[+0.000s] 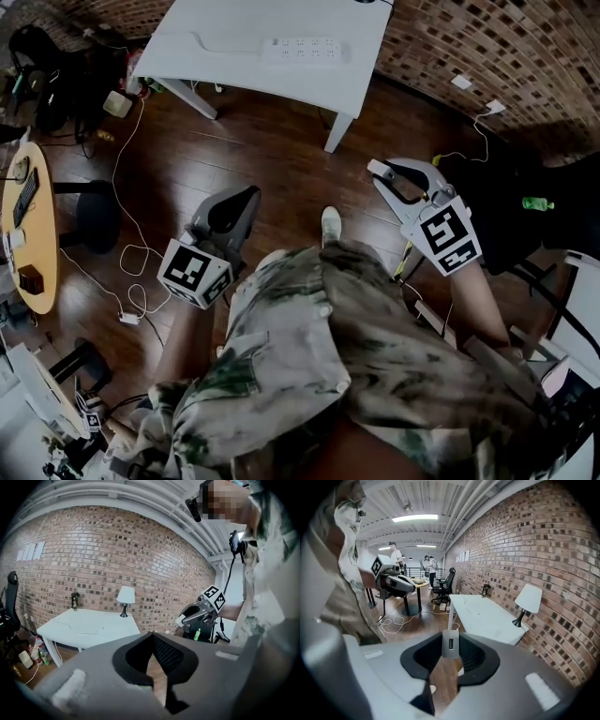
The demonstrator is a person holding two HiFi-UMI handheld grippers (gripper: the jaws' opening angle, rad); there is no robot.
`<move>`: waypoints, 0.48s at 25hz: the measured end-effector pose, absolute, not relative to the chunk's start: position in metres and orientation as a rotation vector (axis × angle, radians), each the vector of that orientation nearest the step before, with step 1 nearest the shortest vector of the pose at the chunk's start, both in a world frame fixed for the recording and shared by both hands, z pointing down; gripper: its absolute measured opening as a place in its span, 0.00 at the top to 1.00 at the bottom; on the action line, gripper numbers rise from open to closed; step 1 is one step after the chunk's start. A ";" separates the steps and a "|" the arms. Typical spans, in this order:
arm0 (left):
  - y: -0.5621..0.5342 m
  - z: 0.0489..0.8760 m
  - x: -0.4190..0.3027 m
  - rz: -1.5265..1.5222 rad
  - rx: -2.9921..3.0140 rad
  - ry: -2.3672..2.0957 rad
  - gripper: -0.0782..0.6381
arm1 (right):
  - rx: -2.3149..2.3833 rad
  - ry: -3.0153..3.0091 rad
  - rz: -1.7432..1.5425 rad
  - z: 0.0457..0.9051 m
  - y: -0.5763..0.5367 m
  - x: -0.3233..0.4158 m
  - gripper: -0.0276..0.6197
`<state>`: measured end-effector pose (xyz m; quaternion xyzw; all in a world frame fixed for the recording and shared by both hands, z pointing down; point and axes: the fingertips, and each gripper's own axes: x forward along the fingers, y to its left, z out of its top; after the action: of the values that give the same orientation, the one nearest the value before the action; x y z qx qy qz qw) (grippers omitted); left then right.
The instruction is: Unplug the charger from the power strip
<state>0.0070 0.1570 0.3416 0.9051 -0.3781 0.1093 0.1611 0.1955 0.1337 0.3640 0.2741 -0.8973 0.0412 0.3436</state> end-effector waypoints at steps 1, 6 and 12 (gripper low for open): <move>0.170 0.340 0.003 0.298 2.596 -1.065 0.88 | 0.716 -2.340 0.112 0.363 0.147 0.185 0.79; 0.233 0.334 -0.038 0.277 2.621 -1.036 0.89 | 0.717 -2.371 0.139 0.358 0.220 0.122 0.79; 0.297 0.346 -0.071 0.280 2.643 -0.910 0.89 | 0.737 -2.332 0.177 0.352 0.307 0.077 0.79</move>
<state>-0.0714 0.2974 0.3459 0.9279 -0.3195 0.0983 0.1652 0.0774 0.3066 0.3517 0.2829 -0.8951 0.0679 0.3380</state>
